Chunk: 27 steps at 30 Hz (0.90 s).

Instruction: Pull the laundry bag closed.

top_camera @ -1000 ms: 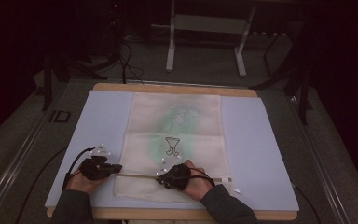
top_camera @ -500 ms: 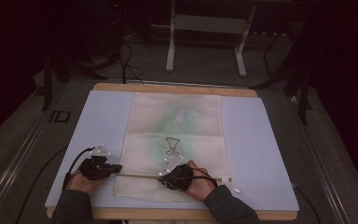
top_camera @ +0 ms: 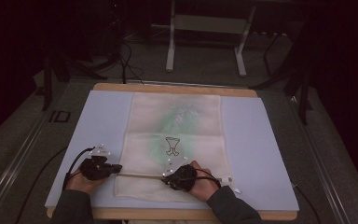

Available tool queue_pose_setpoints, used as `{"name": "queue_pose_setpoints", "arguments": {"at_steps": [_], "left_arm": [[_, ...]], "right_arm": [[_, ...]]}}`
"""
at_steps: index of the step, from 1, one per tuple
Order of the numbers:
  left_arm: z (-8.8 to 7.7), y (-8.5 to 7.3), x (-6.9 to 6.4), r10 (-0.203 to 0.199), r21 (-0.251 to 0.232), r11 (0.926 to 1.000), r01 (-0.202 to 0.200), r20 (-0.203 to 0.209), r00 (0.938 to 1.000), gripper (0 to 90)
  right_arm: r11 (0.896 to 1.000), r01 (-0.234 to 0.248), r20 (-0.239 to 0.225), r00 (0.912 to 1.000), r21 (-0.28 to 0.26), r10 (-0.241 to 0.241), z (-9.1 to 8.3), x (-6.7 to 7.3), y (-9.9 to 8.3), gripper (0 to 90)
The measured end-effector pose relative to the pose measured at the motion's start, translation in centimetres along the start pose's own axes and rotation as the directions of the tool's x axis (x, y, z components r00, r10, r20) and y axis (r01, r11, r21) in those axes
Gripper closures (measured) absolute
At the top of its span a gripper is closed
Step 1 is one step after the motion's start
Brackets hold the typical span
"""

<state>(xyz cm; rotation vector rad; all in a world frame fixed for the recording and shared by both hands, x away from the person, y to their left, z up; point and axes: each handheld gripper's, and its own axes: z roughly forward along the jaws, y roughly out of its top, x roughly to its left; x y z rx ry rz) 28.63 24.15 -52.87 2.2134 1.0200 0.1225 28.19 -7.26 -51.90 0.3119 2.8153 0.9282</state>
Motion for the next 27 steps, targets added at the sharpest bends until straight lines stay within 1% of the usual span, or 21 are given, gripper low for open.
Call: {"name": "queue_pose_setpoints", "arguments": {"at_steps": [17,23,27], "left_arm": [[0.00,0.00,-0.01,-0.001,0.000,1.0000,0.001,0.000,1.0000,89.7],[0.01,0.00,-0.01,-0.001,-0.001,1.0000,0.001,0.000,1.0000,89.7],[0.01,0.00,-0.01,-0.002,-0.001,1.0000,0.002,0.000,1.0000,89.7]], "right_arm": [[1.000,-0.015,0.006,0.9999,0.002,0.015,-0.58,-0.16,-0.76,82.3],[1.000,-0.010,0.009,0.9999,0.002,0.010,-0.71,-0.21,-0.92,82.3],[1.000,-0.009,0.010,0.9999,0.011,0.009,-0.87,-0.20,-1.02,82.3]]}}
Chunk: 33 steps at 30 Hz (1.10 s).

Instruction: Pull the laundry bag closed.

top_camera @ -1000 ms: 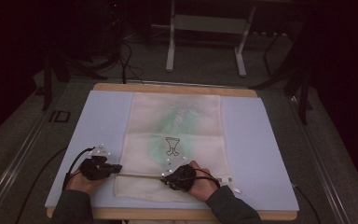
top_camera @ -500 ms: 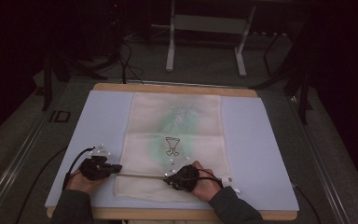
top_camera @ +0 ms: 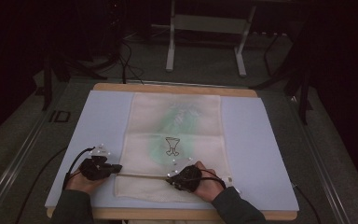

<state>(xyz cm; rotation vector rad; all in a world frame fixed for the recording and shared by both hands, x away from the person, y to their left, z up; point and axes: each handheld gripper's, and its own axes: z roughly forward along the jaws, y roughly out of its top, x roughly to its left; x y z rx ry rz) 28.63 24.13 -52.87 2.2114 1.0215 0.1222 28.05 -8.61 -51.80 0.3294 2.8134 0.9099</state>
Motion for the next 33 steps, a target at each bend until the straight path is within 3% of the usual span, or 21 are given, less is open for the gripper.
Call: {"name": "queue_pose_setpoints", "arguments": {"at_steps": [33], "left_arm": [[0.0,0.0,0.0,0.000,-0.001,1.0000,0.000,0.000,1.0000,89.8]], "right_arm": [[1.000,-0.009,0.010,0.9999,0.008,0.008,-1.2,-0.4,-1.3,82.3]]}}
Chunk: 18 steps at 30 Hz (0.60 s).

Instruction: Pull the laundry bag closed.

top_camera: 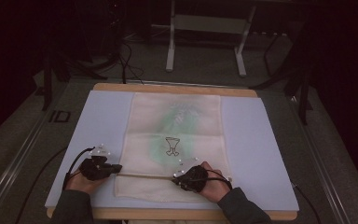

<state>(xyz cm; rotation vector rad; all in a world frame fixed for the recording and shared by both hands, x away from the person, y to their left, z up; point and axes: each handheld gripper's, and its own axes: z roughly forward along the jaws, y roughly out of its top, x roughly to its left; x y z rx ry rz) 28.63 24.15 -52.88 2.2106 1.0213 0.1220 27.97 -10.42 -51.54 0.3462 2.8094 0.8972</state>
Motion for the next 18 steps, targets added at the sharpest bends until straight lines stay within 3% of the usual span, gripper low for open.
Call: {"name": "queue_pose_setpoints", "arguments": {"at_steps": [18], "left_arm": [[0.0,0.0,0.0,-0.001,0.001,1.0000,0.001,-0.002,1.0000,89.7]], "right_arm": [[0.999,-0.038,0.018,0.9991,0.008,0.038,-1.1,-0.5,-1.8,82.4]]}}
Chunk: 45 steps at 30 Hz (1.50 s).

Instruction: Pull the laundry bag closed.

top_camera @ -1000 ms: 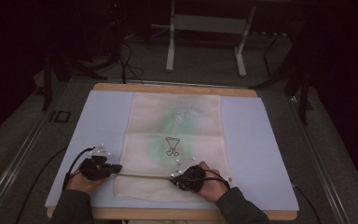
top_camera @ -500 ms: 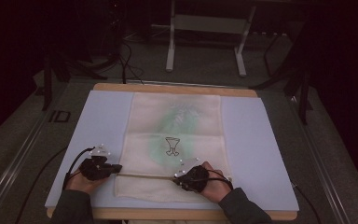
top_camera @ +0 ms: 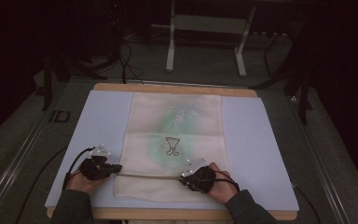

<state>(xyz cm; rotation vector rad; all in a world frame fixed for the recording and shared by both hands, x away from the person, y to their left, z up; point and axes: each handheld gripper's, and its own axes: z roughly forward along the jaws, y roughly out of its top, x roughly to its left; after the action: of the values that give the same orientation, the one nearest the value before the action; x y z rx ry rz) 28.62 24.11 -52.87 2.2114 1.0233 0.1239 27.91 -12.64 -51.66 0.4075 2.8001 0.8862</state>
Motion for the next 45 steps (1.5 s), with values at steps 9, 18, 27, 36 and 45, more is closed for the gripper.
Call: {"name": "queue_pose_setpoints", "arguments": {"at_steps": [9,18,27,36,45], "left_arm": [[0.0,0.0,0.0,0.000,0.001,1.0000,0.000,-0.001,1.0000,89.7],[0.0,0.0,0.0,0.001,0.000,1.0000,-0.001,0.000,1.0000,89.7],[0.0,0.0,0.0,0.001,-0.001,1.0000,-0.001,-0.001,1.0000,89.7],[0.0,0.0,0.0,0.001,0.001,1.0000,-0.001,0.000,1.0000,89.7],[0.0,0.0,0.0,0.001,0.000,1.0000,-0.001,-0.001,1.0000,89.7]], "right_arm": [[1.000,-0.004,0.004,1.0000,0.002,0.004,-0.4,-0.1,-0.5,82.4],[1.000,-0.017,0.013,0.9998,0.005,0.017,-0.8,-0.3,-1.1,82.4],[0.999,-0.037,0.020,0.9991,0.008,0.037,-1.4,-0.6,-1.8,82.3],[0.999,-0.050,0.023,0.9985,0.010,0.050,-1.8,-0.8,-2.4,82.3],[0.998,-0.068,0.030,0.9972,0.006,0.068,-2.2,-1.0,-3.1,82.3]]}}
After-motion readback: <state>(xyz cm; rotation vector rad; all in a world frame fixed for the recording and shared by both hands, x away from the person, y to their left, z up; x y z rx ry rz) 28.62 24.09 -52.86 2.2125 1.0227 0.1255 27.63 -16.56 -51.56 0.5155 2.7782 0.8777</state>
